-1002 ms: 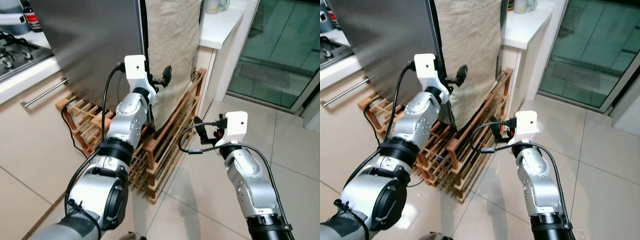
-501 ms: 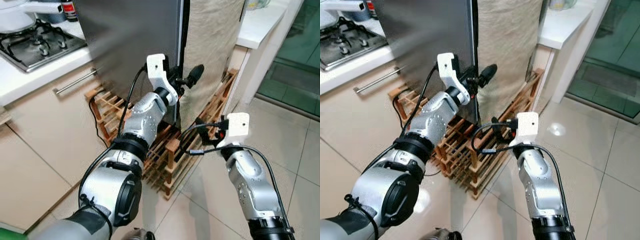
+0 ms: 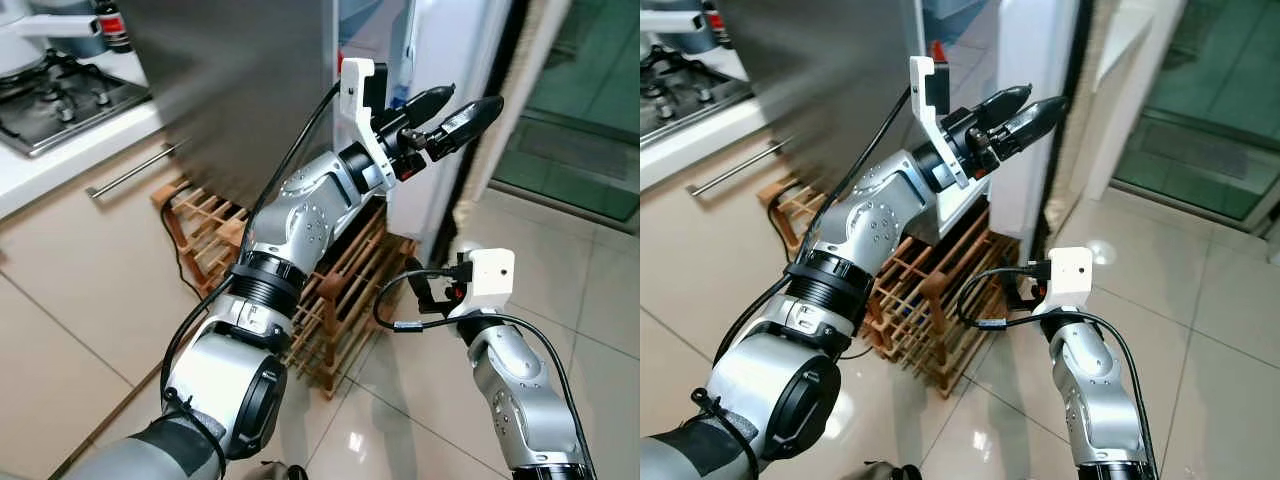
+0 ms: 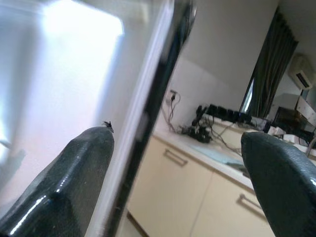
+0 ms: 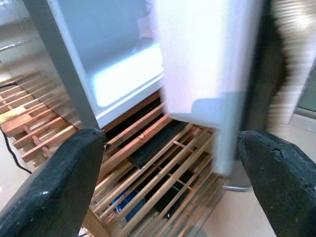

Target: Restocking fridge

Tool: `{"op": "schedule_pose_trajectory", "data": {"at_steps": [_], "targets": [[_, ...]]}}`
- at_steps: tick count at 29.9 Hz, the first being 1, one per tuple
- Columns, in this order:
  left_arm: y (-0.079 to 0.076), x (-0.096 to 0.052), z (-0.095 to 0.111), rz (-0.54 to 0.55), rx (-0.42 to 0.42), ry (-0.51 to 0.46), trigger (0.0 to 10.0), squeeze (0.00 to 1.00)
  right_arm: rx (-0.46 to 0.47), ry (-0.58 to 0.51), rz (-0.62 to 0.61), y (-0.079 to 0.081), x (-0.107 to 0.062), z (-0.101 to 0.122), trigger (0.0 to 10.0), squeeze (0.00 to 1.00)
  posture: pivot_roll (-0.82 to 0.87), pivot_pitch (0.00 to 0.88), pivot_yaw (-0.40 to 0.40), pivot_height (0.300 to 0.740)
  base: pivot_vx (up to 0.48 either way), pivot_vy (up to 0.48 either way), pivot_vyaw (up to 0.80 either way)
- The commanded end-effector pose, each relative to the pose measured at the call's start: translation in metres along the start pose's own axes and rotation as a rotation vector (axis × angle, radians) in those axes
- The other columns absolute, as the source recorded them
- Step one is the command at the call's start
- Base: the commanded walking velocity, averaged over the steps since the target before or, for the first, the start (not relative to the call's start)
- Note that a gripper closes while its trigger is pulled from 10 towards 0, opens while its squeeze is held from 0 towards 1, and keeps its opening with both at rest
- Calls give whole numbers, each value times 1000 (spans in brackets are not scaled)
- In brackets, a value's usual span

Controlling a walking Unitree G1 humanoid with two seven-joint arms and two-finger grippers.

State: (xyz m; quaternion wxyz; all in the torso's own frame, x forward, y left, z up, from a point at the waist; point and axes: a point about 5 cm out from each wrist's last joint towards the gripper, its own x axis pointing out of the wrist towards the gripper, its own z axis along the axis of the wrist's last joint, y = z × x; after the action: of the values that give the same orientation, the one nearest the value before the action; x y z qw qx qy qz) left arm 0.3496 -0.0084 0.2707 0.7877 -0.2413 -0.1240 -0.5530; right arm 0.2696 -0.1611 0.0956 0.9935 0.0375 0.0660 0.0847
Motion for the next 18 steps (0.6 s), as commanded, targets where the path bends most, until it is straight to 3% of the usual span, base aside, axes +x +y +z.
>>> {"op": "schedule_pose_trajectory", "data": {"at_steps": [1,2,3,5,7,9,10,11,13,15,16,18], "targets": [[-28,17,-29,-45,-165,-71,10000,0,1,-10,13,3,0,4,10000,0,-155,0,94,740,0,0,0],[-19,5,-19,13,-117,-81,10000,0,0,-14,19,5,0,5,10000,0,-146,0,96,740,0,0,0],[-19,5,-19,13,-117,-81,10000,0,0,-14,19,5,0,5,10000,0,-146,0,96,740,0,0,0],[16,-50,2,255,95,-72,10000,0,-7,-24,23,4,1,8,10000,0,-128,0,98,740,0,0,0],[16,-50,2,255,95,-72,10000,0,-7,-24,23,4,1,8,10000,0,-128,0,98,740,0,0,0],[38,-113,23,531,276,-83,10000,0,-11,-25,6,-3,2,9,10000,0,-95,0,93,740,0,0,0],[38,-113,23,531,276,-83,10000,0,-11,-25,6,-3,2,9,10000,0,-95,0,93,740,0,0,0],[40,-128,28,601,315,-91,10000,0,-12,-24,0,-6,2,9,10000,0,-89,0,91,740,0,0,0],[53,-190,37,894,426,-62,10000,0,-14,-26,-24,-12,6,10,10000,0,-51,0,70,740,0,0,491],[59,-231,39,1086,486,-14,10000,0,-20,-24,-27,-13,10,12,10000,0,-39,0,59,740,0,0,563],[59,-231,39,1086,486,-14,10000,0,-20,-24,-27,-13,10,12,10000,0,-39,0,59,740,0,0,544],[60,-249,39,1183,511,17,10000,0,-23,-31,-12,-10,15,14,10000,0,-32,0,49,740,0,0,513]]}}
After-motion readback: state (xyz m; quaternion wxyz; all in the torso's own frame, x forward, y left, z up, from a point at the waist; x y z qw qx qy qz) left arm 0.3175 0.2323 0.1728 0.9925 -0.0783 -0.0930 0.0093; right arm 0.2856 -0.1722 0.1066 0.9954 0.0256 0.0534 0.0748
